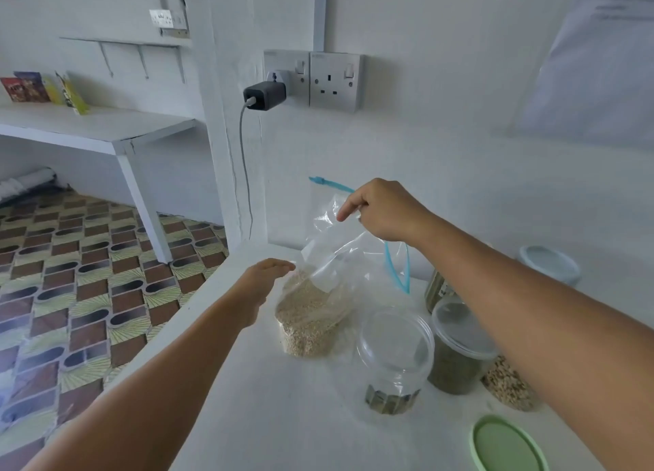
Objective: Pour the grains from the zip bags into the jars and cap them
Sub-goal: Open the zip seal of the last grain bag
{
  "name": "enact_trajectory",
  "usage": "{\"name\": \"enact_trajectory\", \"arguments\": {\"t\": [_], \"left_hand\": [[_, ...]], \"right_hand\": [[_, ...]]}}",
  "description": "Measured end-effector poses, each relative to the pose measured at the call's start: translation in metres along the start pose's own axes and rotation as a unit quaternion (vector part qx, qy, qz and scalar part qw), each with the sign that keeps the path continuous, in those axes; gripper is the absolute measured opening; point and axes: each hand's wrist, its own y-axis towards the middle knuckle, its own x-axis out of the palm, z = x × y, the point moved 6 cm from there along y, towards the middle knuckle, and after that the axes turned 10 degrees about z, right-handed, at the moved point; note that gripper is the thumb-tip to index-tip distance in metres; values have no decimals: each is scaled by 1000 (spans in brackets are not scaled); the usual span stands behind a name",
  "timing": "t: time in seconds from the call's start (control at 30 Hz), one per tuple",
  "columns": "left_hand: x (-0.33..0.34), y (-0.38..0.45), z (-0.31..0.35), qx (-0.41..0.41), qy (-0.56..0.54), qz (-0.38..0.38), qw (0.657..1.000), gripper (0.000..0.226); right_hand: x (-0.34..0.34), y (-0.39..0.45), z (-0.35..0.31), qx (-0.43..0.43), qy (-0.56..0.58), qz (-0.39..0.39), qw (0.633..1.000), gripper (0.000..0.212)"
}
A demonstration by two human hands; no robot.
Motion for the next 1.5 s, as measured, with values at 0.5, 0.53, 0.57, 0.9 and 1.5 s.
{"name": "enact_trajectory", "arguments": {"t": [0.5,0.53,0.57,0.9,1.5], "left_hand": [[11,22,-24,-95,-90,35,991,18],[6,19,-20,-79,-113,53,989,19],[0,16,-14,-57,-132,71,987,20],[-52,-20,-4,71,-214,86,970,24],[-34,0,-10,-60,-278,43,958,27]], "right_hand": [[-9,11,5,-3,47,122,991,47],[-13,12,4,-6,51,131,990,47],[-19,13,3,-8,55,139,989,47],[-18,0,34,14,174,135,975,44],[-6,-8,54,4,168,147,975,46]]}}
